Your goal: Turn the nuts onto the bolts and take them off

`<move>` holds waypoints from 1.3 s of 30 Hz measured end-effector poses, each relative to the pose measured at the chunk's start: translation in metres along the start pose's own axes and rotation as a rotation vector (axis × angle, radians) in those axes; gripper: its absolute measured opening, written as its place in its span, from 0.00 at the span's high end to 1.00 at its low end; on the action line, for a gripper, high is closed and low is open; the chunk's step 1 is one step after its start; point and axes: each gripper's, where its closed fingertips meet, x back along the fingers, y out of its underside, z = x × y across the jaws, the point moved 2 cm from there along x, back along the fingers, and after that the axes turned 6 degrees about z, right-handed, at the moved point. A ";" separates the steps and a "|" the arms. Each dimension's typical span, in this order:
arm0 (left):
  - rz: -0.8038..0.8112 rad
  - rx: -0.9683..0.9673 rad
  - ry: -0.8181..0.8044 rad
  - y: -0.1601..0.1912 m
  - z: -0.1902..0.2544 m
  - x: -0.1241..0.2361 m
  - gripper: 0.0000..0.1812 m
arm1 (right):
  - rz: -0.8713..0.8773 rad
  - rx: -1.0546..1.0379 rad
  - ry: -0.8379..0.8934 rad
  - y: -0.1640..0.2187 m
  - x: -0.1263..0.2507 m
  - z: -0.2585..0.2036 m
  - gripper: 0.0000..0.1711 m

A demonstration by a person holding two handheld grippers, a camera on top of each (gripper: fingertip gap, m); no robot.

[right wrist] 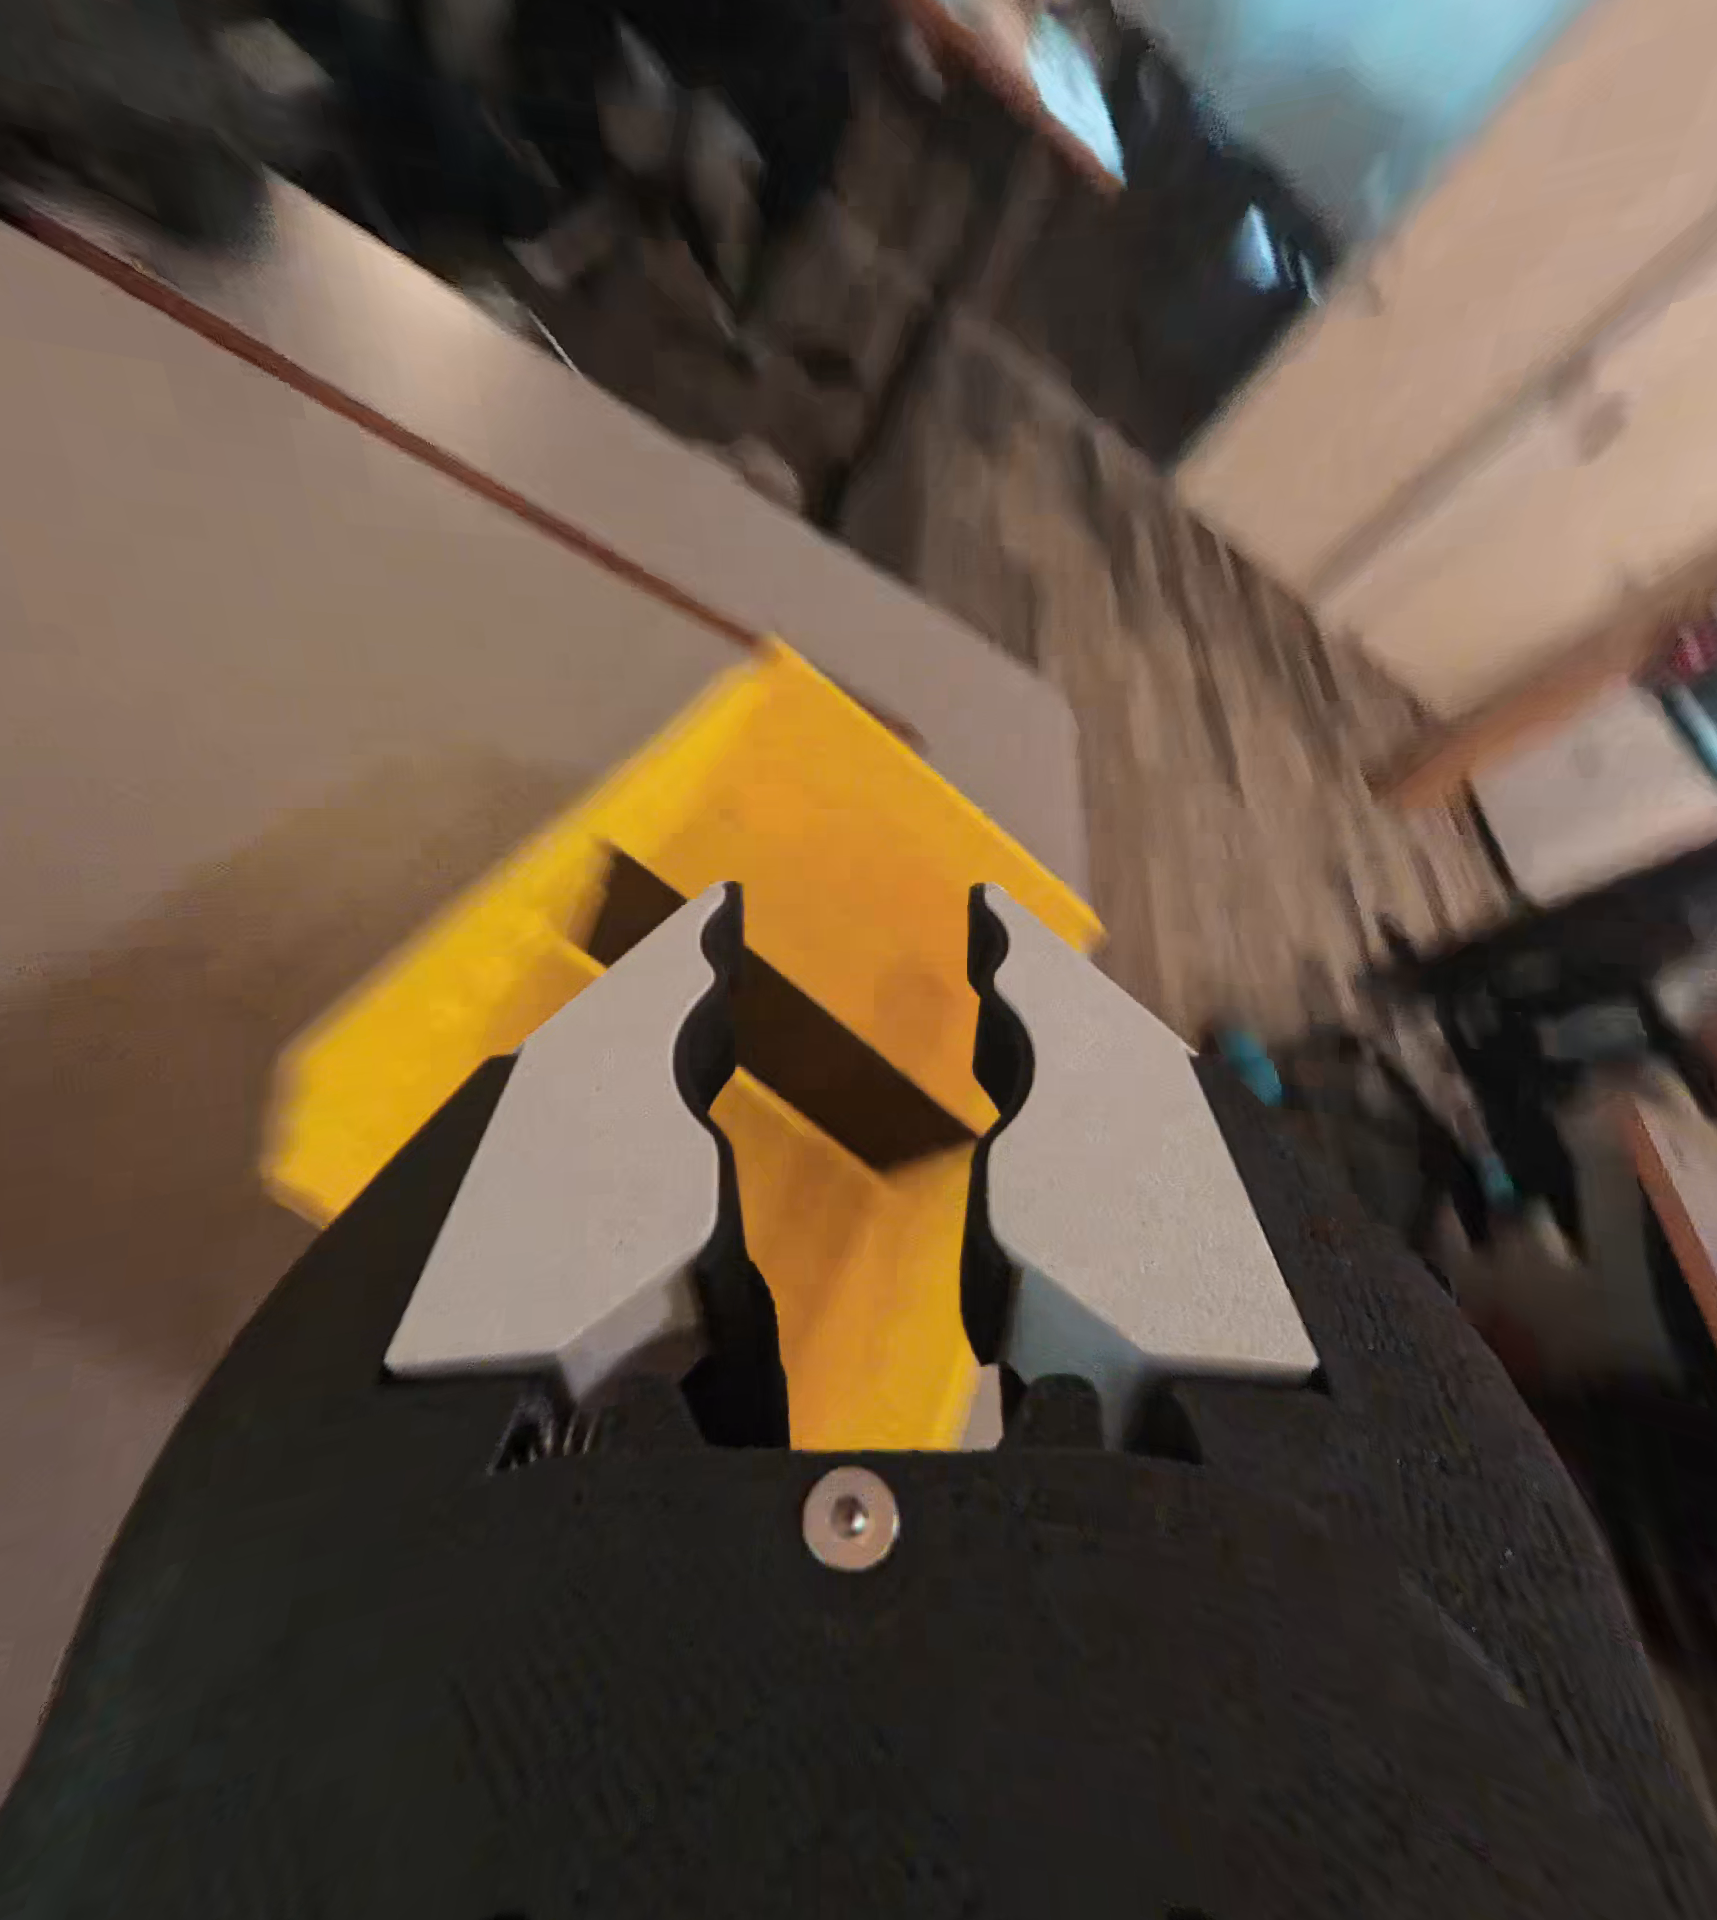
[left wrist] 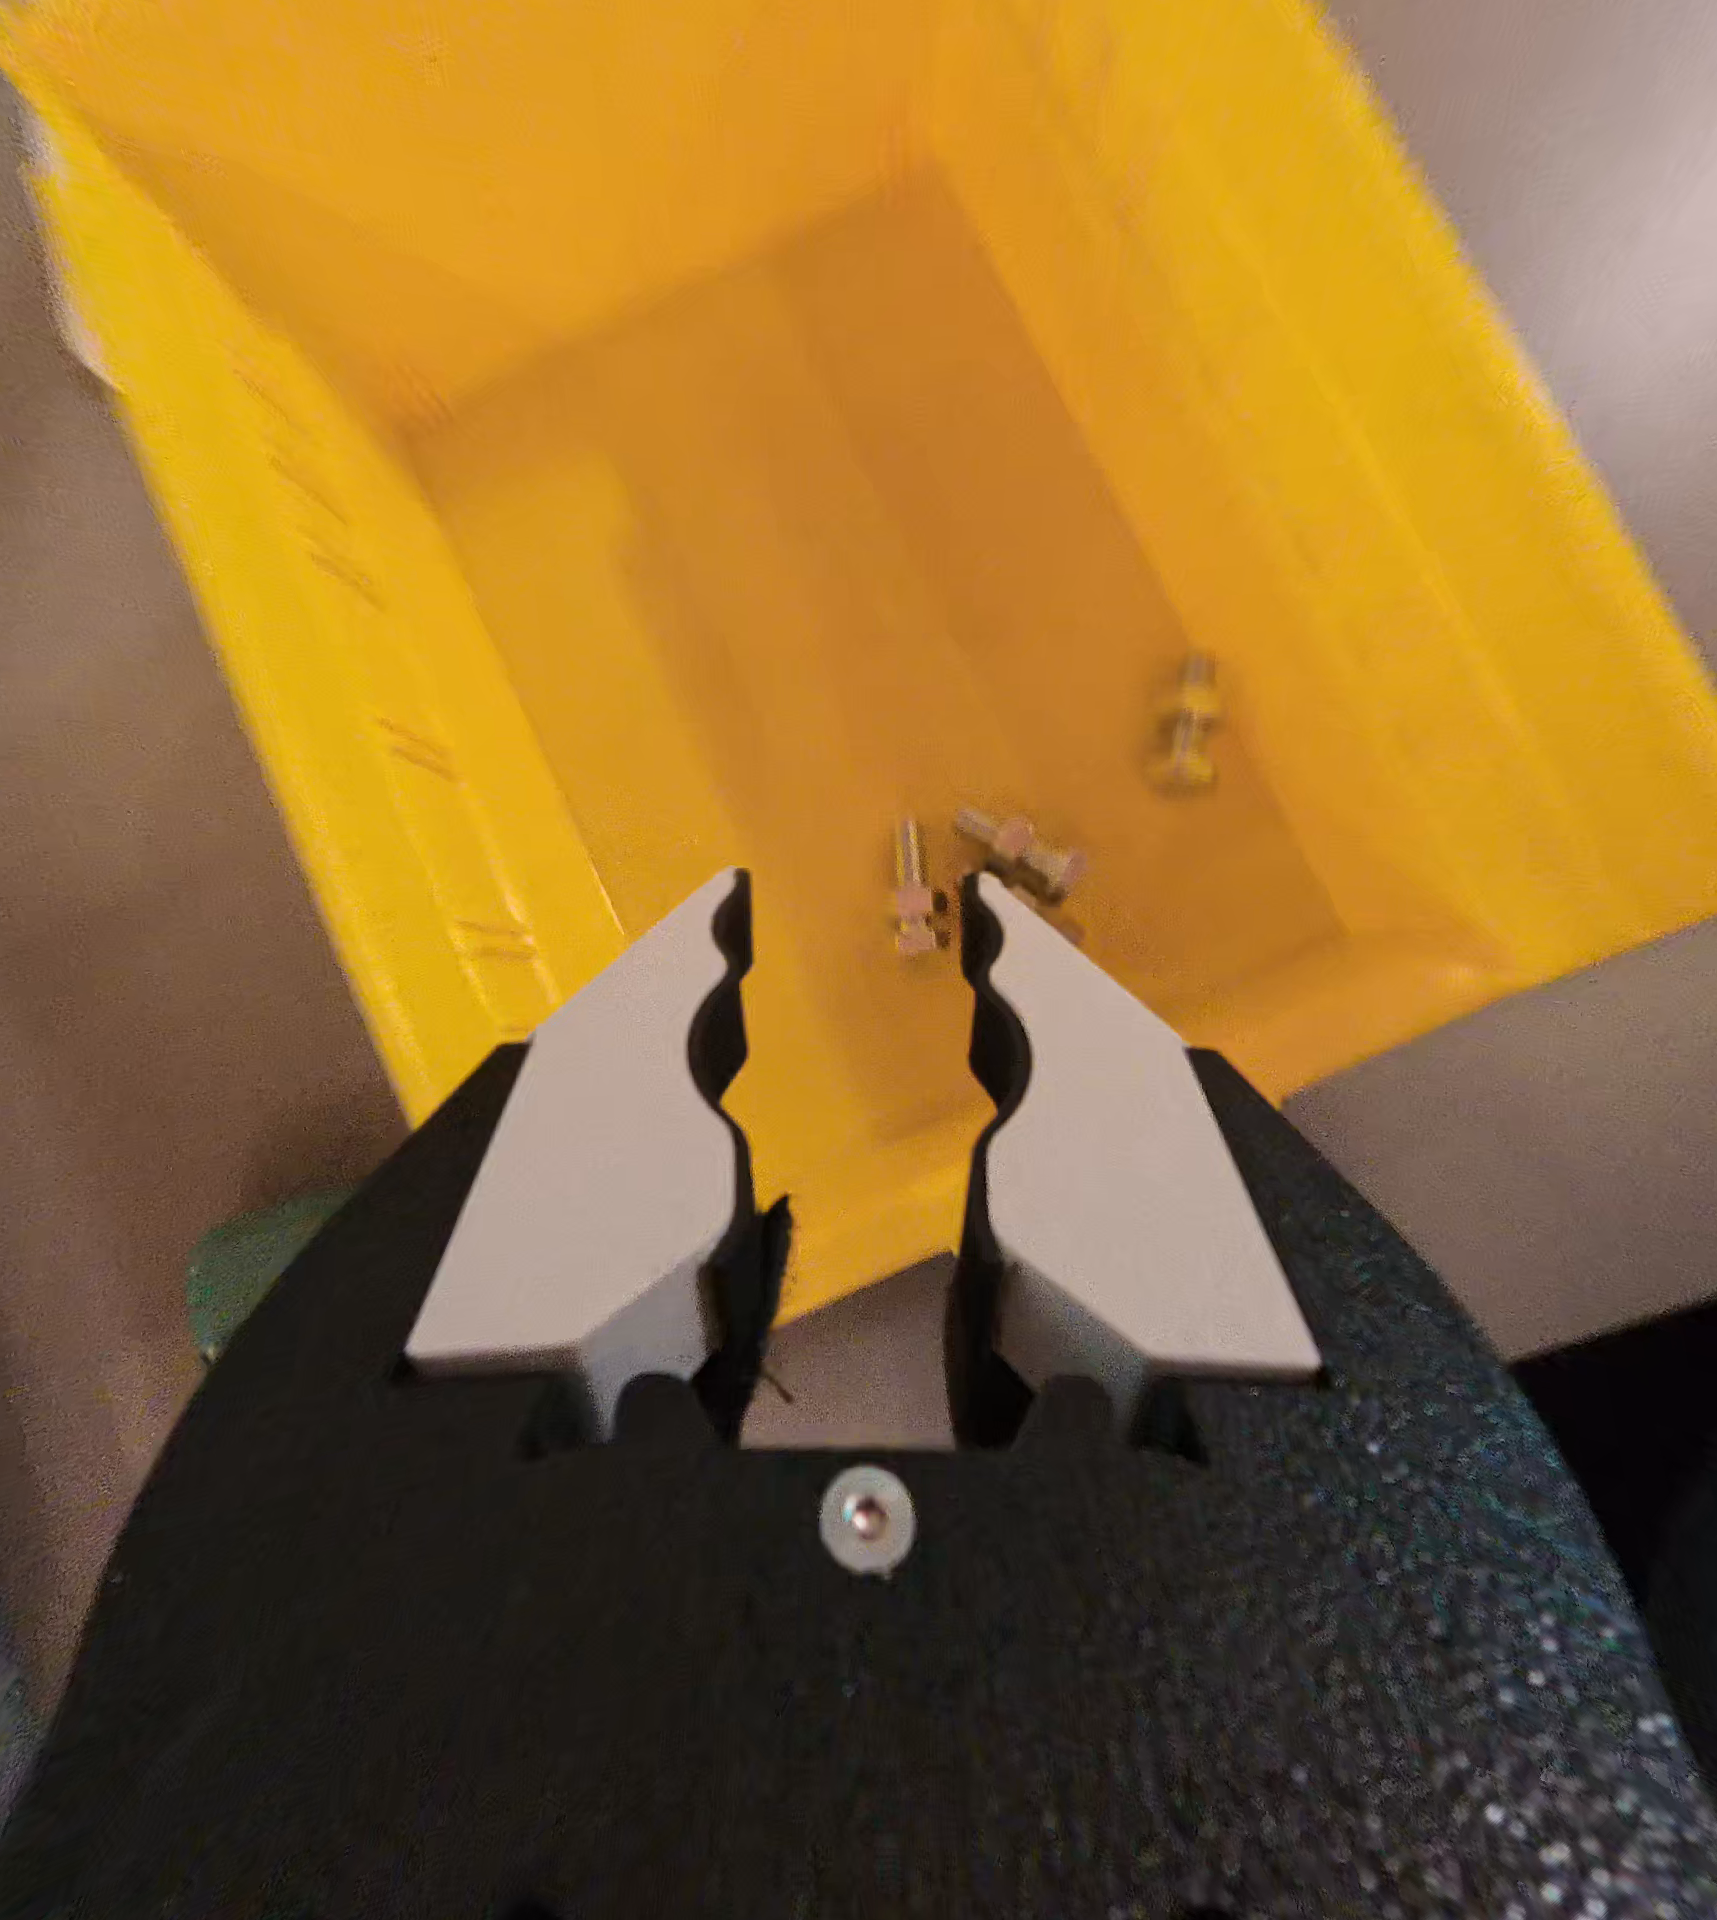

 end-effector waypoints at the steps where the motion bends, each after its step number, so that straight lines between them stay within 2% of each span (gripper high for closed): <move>1: -0.071 -0.005 0.019 0.009 0.003 -0.007 0.81 | 0.091 0.031 -0.076 -0.020 -0.002 -0.028 0.75; 5: -0.244 -0.025 0.141 0.032 0.014 -0.033 0.85 | 0.293 0.090 -0.366 -0.056 -0.017 -0.135 0.75; 8: -0.289 0.025 0.135 0.036 0.008 -0.049 0.84 | 0.388 0.083 -0.469 -0.063 -0.036 -0.186 0.75; 12: -0.336 0.096 0.142 0.040 0.007 -0.056 0.84 | 0.541 0.022 -0.577 -0.070 -0.052 -0.232 0.75; 21: -0.392 0.179 0.140 0.046 0.007 -0.053 0.84 | 0.730 -0.118 -0.563 -0.057 -0.079 -0.261 0.77; 23: -0.395 0.184 0.166 0.046 0.011 -0.054 0.90 | 0.750 -0.146 -0.545 -0.053 -0.081 -0.259 0.78; 25: -0.387 0.142 0.132 0.046 0.012 -0.052 0.91 | 0.776 -0.188 -0.515 -0.051 -0.083 -0.253 0.79; 29: -0.214 0.056 -0.056 0.027 0.014 -0.037 0.91 | 0.832 -0.229 -0.460 -0.049 -0.083 -0.244 0.80; 32: 0.123 0.019 -0.156 -0.020 0.036 -0.007 0.91 | 0.871 -0.171 -0.406 -0.046 -0.086 -0.247 0.82; 36: 0.566 -0.126 -0.190 -0.089 0.108 0.034 0.91 | 0.860 -0.092 -0.395 -0.044 -0.095 -0.257 0.84; 39: 0.750 -0.277 -0.158 -0.122 0.172 0.028 0.91 | 0.852 -0.117 -0.386 -0.042 -0.099 -0.253 0.85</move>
